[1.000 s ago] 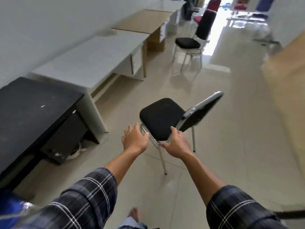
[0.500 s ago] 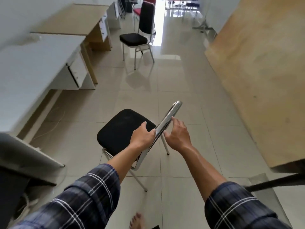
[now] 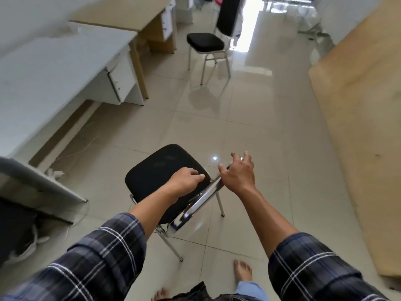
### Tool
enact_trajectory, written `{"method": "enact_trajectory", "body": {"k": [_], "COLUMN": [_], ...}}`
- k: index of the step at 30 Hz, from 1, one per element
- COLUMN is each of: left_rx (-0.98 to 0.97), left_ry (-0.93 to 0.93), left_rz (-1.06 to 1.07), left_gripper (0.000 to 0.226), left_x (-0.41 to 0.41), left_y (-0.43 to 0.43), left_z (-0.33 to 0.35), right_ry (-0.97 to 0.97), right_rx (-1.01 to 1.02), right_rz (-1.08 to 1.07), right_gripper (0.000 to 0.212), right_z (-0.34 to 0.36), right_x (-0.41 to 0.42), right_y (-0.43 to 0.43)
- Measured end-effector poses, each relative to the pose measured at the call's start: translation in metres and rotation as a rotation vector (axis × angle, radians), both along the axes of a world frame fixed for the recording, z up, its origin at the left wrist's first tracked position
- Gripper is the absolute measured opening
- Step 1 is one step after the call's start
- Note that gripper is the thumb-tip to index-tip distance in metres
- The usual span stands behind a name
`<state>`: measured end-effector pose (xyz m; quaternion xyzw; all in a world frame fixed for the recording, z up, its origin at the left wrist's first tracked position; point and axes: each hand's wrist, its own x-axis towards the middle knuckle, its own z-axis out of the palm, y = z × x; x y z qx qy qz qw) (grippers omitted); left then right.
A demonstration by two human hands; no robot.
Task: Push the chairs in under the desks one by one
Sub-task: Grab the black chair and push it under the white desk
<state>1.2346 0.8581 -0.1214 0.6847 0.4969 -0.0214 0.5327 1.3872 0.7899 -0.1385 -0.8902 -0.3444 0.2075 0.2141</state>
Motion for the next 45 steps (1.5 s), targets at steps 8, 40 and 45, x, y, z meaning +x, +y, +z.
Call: {"method": "enact_trajectory", "body": {"k": [8, 40, 45], "left_rx": [0.103, -0.742, -0.78], "left_ry": [0.217, -0.544, -0.388], "left_rz": [0.317, 1.965, 1.916], "left_gripper": [0.025, 0.029, 0.04], "left_x": [0.019, 0.007, -0.008], "left_y": [-0.042, -0.072, -0.062], "left_z": [-0.019, -0.022, -0.029], "right_ry": [0.15, 1.598, 1.548], "right_rx": [0.031, -0.193, -0.202], "right_rz": [0.205, -0.571, -0.584], "right_gripper": [0.038, 0.027, 0.05], "right_z": [-0.025, -0.017, -0.027], "right_x": [0.056, 0.117, 0.113], "right_y": [0.006, 0.037, 0.044]}}
